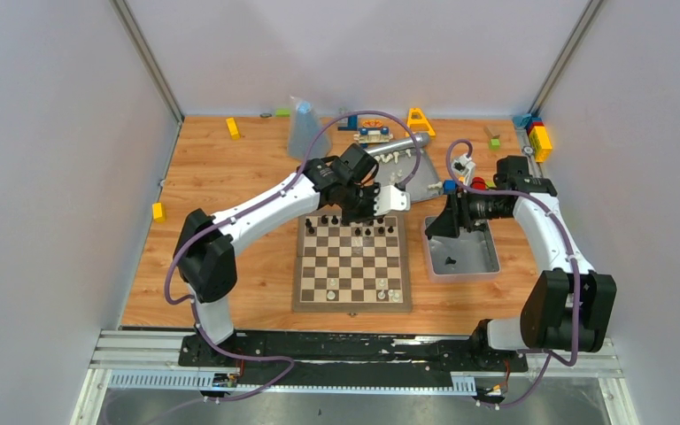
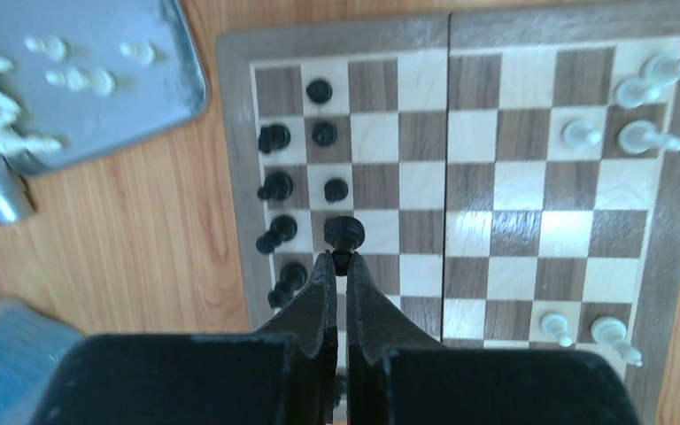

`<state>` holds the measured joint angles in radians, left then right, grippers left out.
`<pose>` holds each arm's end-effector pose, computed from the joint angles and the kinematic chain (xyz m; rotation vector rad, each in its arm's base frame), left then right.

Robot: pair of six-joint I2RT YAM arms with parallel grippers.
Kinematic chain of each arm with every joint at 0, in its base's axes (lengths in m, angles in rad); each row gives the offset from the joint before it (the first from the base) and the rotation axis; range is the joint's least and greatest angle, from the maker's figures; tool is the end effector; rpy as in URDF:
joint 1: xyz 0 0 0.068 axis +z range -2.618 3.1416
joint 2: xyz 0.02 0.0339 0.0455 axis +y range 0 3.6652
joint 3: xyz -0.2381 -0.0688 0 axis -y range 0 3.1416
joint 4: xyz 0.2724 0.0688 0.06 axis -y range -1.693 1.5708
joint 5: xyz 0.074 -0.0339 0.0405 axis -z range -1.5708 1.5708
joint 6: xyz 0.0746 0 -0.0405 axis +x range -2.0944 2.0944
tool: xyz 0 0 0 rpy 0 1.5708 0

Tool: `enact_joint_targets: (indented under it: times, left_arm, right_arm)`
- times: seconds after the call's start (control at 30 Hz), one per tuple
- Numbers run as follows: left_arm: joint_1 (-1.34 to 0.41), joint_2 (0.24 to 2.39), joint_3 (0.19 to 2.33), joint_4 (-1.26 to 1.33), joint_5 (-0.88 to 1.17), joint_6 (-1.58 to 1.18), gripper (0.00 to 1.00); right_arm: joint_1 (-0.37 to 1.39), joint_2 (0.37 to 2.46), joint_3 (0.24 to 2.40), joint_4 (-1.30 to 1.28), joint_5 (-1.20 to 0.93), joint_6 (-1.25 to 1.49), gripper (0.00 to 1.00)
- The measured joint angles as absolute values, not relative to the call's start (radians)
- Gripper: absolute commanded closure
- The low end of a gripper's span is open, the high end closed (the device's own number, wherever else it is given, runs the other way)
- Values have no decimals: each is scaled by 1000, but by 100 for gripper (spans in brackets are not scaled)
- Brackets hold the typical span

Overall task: Set up the chess pieces on the board
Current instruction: Place the chess piece on the chessboard.

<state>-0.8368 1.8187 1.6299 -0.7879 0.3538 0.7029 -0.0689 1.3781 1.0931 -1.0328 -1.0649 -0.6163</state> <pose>0.2741 -0.3424 0.2328 1.8594 1.7193 -0.5028 0.2841 0.0458 0.2215 -0.7881 2.1692 1.1789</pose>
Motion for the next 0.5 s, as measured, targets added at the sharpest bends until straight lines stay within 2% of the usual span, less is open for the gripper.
enact_joint_targets:
  times: [0.23,0.5]
  left_arm:
    - [-807,1818,1595,-869,227,704,100]
    - [-795,1887,1595,-885,171,699,100]
  right_arm:
    - [-69,1378,1076,-1028,-1054,-616,44]
    - [-69,1378,1060,-1013,-1048,-616,44]
